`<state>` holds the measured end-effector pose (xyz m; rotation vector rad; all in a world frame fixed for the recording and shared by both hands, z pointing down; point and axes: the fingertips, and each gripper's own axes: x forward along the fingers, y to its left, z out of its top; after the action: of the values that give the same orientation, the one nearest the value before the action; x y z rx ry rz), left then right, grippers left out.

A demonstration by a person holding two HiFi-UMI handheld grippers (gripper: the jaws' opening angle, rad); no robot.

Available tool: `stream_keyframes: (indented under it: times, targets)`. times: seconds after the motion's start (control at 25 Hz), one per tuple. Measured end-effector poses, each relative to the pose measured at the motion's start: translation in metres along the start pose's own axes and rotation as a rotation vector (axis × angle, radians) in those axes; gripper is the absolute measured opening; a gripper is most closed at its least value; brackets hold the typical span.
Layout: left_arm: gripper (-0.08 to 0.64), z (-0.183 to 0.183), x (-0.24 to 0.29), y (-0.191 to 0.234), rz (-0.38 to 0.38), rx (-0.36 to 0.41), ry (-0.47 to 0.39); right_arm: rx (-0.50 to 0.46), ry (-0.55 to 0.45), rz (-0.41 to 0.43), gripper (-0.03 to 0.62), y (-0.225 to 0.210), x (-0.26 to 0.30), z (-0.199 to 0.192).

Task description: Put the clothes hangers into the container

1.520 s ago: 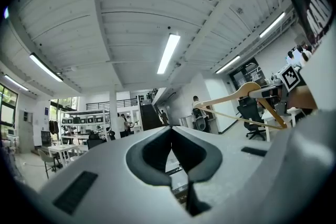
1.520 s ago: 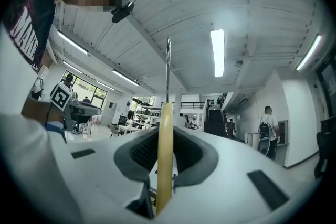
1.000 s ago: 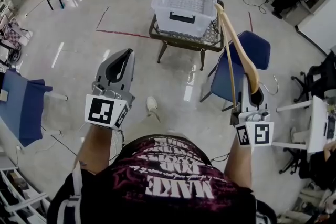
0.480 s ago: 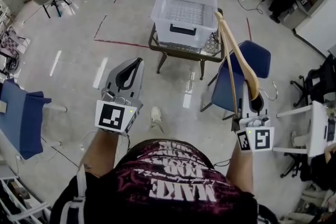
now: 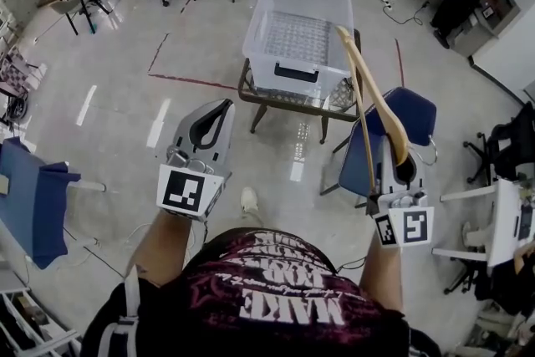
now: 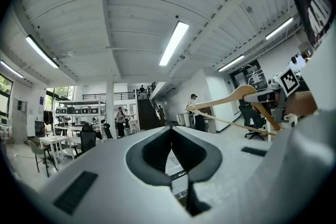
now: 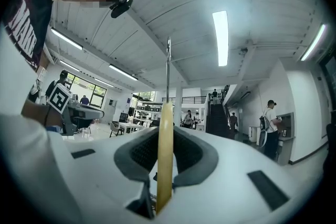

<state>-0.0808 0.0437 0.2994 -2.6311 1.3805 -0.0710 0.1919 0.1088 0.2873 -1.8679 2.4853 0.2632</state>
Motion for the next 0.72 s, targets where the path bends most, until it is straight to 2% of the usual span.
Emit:
stream_keyframes:
  times: [0.32, 0.72]
  targets:
    - [0.006, -0.023, 0.049, 0.035, -0.034, -0.012, 0.017, -0.003, 0.039, -0.017, 0.058, -0.003, 0.051, -0.015]
    - [0.006, -0.019, 0.094, 0.076, -0.07, -0.012, -0.009, -0.003, 0.031, -0.052, 0.058, -0.008, 0.105, -0.009]
